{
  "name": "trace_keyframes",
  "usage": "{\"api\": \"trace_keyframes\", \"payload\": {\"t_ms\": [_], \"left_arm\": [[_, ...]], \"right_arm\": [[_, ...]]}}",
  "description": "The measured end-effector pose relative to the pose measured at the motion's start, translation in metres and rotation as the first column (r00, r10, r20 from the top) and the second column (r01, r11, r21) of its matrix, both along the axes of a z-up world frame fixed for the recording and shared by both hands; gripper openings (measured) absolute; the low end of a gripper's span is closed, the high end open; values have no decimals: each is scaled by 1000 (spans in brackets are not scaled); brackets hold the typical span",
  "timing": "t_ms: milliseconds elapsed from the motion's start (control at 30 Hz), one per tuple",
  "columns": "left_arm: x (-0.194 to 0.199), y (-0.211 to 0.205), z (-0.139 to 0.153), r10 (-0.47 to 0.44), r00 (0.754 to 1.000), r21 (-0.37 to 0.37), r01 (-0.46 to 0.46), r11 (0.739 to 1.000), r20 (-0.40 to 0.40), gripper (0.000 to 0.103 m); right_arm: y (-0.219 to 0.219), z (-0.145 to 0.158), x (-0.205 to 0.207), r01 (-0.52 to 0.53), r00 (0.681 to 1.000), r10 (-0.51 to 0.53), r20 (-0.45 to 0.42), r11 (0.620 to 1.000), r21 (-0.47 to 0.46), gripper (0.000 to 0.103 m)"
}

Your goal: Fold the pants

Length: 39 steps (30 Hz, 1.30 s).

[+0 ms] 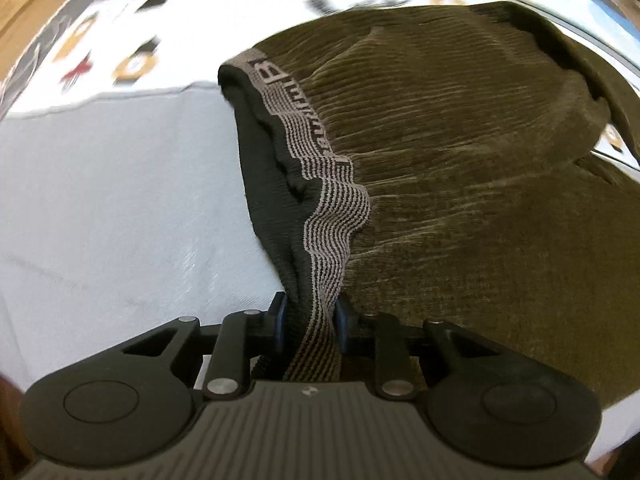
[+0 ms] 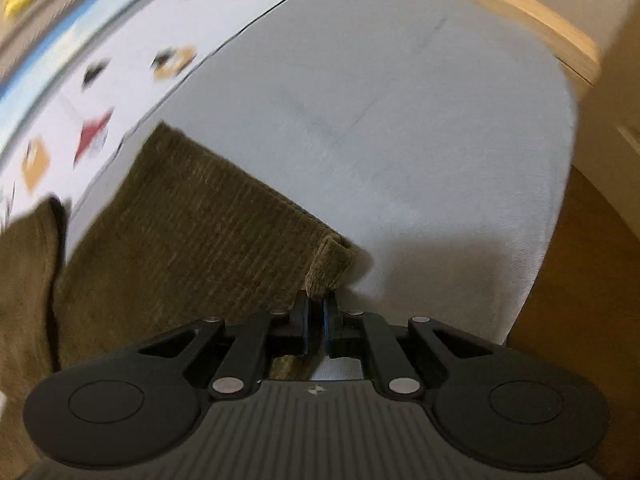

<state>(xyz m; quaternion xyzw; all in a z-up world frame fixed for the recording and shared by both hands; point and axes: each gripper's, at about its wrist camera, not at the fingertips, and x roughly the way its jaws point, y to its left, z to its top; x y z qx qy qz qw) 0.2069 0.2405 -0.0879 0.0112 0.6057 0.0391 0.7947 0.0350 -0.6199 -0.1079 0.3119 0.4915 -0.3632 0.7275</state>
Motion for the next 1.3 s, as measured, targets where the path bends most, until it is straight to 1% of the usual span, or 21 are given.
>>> {"api": "trace_keyframes", "payload": {"t_ms": [33, 133, 200, 267, 333, 500, 567, 633, 700, 733, 767, 833, 867, 900, 933, 967, 1033, 1100, 1133, 1200, 1300], "left_arm": [[-1, 4, 0, 9, 1000, -21, -9, 1000, 0, 28], [0, 3, 3, -22, 1000, -28, 22, 999, 13, 32], [0, 0, 5, -22, 1000, -43, 22, 999, 14, 36], [1, -1, 7, -25, 999, -30, 25, 999, 23, 37], [4, 0, 13, -17, 999, -20, 18, 1000, 52, 39], [11, -1, 36, 54, 989, -47, -48, 998, 134, 42], [15, -5, 46, 61, 983, -54, -53, 997, 174, 45], [18, -12, 55, 63, 976, -63, -51, 997, 210, 50], [19, -24, 64, 50, 969, -64, -35, 997, 243, 54], [21, -32, 70, 37, 963, -65, -20, 998, 268, 55], [21, -37, 75, 25, 956, -66, -7, 998, 292, 55], [21, -53, 86, 2, 939, -64, 21, 998, 344, 55], [20, -63, 92, -8, 925, -60, 34, 998, 380, 55], [19, -73, 100, -18, 904, -51, 44, 998, 427, 55], [17, -83, 108, -34, 879, -38, 59, 998, 477, 55], [16, -93, 114, -53, 856, -26, 77, 997, 515, 55], [18, -117, 125, -86, 814, -6, 109, 994, 575, 55], [22, -138, 130, -96, 794, -14, 130, 991, 600, 55], [25, -148, 131, -98, 791, -31, 146, 989, 604, 55], [33, -170, 129, -118, 792, -47, 182, 982, 600, 55], [49, -200, 116, -160, 816, -61, 231, 971, 555, 55]], "right_arm": [[0, -2, -1, 4, 1000, -4, -26, 1000, -1, 6], [-11, -8, -14, 89, 995, -88, -46, 995, 39, 7], [-13, -7, -16, 113, 992, -111, -65, 993, 27, 7], [-10, -5, -15, 123, 990, -122, -76, 992, 9, 7], [-8, -3, -17, 141, 987, -140, -78, 990, 6, 8], [-10, -8, -23, 214, 973, -212, -89, 977, 12, 9], [-13, -8, -24, 211, 974, -209, -91, 978, 12, 9], [-13, -8, -14, 186, 981, -186, -50, 982, 10, 9], [-11, -2, -8, 152, 987, -153, -44, 988, -20, 11], [-11, 1, -8, 154, 987, -155, -38, 988, -30, 18], [-9, 5, -8, 165, 985, -167, -34, 985, -54, 20], [-6, 18, -7, 179, 981, -189, -44, 968, -174, 28], [-5, 25, -6, 179, 979, -197, -48, 953, -245, 31], [-2, 34, -4, 186, 977, -209, -43, 932, -312, 35], [0, 40, -2, 191, 976, -215, -30, 916, -354, 35], [3, 46, 2, 189, 978, -207, -8, 906, -378, 35], [12, 53, 11, 161, 987, -145, 71, 916, -368, 35], [26, 58, 27, 106, 987, -56, 151, 931, -348, 35], [34, 61, 36, 66, 983, -2, 185, 939, -337, 35], [51, 65, 58, -38, 960, 111, 258, 962, -272, 35], [76, 60, 91, -198, 906, 215, 365, 977, -83, 35]]}}
